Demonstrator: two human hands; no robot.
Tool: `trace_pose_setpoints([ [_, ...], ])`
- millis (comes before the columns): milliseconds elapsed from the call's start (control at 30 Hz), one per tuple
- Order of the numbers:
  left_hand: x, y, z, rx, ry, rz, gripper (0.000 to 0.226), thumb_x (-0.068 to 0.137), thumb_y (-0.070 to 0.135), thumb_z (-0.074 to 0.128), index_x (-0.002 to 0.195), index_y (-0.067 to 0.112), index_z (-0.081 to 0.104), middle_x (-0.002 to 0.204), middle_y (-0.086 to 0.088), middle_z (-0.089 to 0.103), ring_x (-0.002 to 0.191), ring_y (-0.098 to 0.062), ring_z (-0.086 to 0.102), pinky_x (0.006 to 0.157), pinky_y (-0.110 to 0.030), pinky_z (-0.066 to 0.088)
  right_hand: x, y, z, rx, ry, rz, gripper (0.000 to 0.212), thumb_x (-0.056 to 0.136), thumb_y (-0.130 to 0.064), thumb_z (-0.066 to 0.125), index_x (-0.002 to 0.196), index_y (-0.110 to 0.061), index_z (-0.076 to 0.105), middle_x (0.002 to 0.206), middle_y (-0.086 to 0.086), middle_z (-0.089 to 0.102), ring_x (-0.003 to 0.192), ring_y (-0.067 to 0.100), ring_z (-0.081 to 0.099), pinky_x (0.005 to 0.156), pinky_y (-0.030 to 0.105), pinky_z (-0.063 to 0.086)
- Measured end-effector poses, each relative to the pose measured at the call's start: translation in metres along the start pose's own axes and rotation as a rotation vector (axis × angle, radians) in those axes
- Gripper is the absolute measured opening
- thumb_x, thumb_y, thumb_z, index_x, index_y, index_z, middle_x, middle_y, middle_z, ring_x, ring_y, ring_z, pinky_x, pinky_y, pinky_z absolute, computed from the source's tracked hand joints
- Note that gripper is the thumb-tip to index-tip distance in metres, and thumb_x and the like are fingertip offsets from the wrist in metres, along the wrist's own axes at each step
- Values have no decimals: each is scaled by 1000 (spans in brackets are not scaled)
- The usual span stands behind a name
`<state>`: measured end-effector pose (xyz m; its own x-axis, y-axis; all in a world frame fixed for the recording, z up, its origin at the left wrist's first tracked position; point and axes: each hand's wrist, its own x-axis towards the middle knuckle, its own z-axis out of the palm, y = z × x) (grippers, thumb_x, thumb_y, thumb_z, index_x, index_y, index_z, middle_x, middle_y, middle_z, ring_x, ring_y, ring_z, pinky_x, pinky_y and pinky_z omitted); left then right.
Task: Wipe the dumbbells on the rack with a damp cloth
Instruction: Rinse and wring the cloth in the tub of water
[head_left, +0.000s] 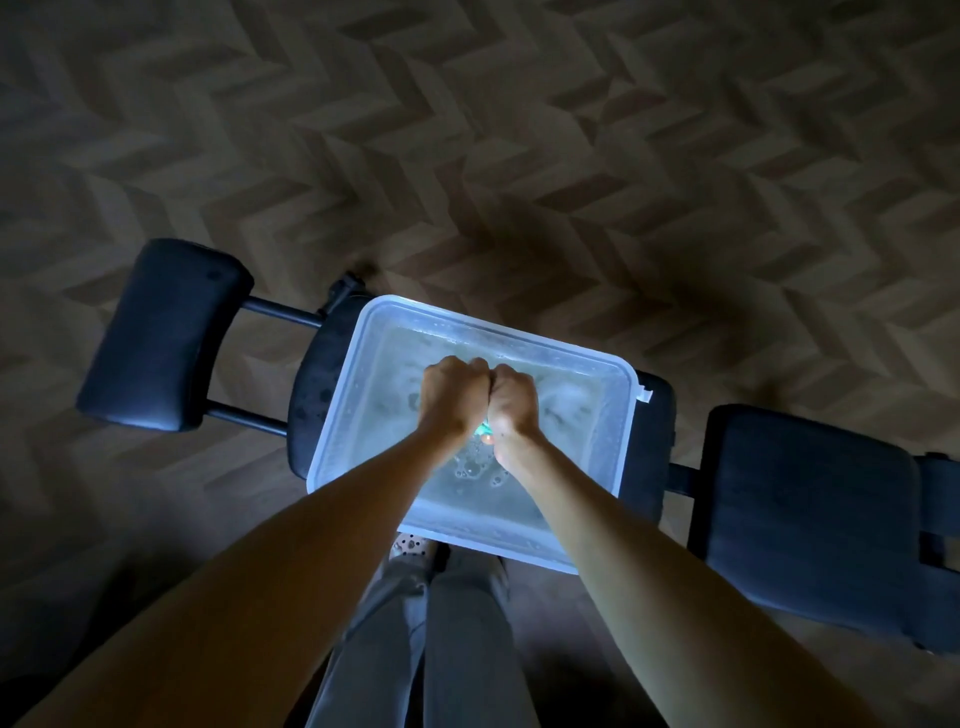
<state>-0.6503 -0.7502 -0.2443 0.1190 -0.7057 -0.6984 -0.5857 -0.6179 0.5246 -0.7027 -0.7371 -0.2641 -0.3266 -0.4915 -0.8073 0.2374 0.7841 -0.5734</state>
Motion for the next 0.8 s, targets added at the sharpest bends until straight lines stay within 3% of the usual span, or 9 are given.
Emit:
trace_pose_setpoints([
  [67,1,-2,3,28,32,21,27,94,10,37,80,-4,56,75,-21,55,98,-41,56,58,-26,28,0,1,-1,-9,-9,11,37,84,2,34,52,-14,23,55,2,22,52,15,19,48,24,15],
  [200,0,-5,0,123,55,33,32,98,8,30,109,-9,54,113,-28,58,109,-40,54,83,-40,40,-2,-2,-7,-103,-95,47,33,91,-10,36,59,-13,40,60,7,39,54,18,39,50,23,28],
  [267,1,-7,0,196,28,43,33,98,13,33,116,-7,53,118,-25,58,111,-38,55,88,-39,43,1,-3,-13,-297,-78,-8,27,95,-17,37,85,-8,61,84,18,59,81,28,59,67,29,44],
  [333,-3,-6,-3,221,-71,9,36,97,18,36,114,-7,56,118,-25,59,111,-39,55,89,-40,44,-5,-7,-19,-485,-18,-18,33,96,-23,39,118,-5,57,123,21,58,115,35,54,95,38,43],
  [367,-9,-2,-7,237,-95,12,36,97,18,37,114,-7,57,119,-25,59,112,-38,55,90,-40,44,-11,-10,-23,-504,-32,-2,31,95,-21,44,118,-5,55,127,20,56,118,36,53,100,42,43],
  [433,-18,8,-16,259,-110,26,34,98,13,34,118,-6,55,123,-23,57,117,-37,52,94,-39,41,-27,-20,-34,-377,-93,14,10,90,-13,51,96,-11,59,115,19,61,107,33,58,98,45,47],
  [533,-39,41,-34,178,-40,166,31,98,9,38,118,-4,57,123,-23,57,118,-36,51,95,-38,41,-62,-39,-60,13,-119,36,12,88,-3,53,89,-13,59,96,8,58,85,21,57,88,38,48],
  [667,-92,108,-38,107,-124,408,15,81,1,54,73,0,66,80,-23,65,96,-41,62,70,-38,45,-118,-75,-109,404,-71,-31,10,90,-12,53,83,-11,59,84,7,61,74,17,59,74,32,47],
  [800,-163,169,-27,-36,-214,577,25,79,-7,61,103,-3,65,98,-18,64,92,-26,62,73,-19,48,-170,-102,-172,524,38,-228,25,88,-4,54,113,-5,56,94,12,62,76,19,60,63,28,49],
])
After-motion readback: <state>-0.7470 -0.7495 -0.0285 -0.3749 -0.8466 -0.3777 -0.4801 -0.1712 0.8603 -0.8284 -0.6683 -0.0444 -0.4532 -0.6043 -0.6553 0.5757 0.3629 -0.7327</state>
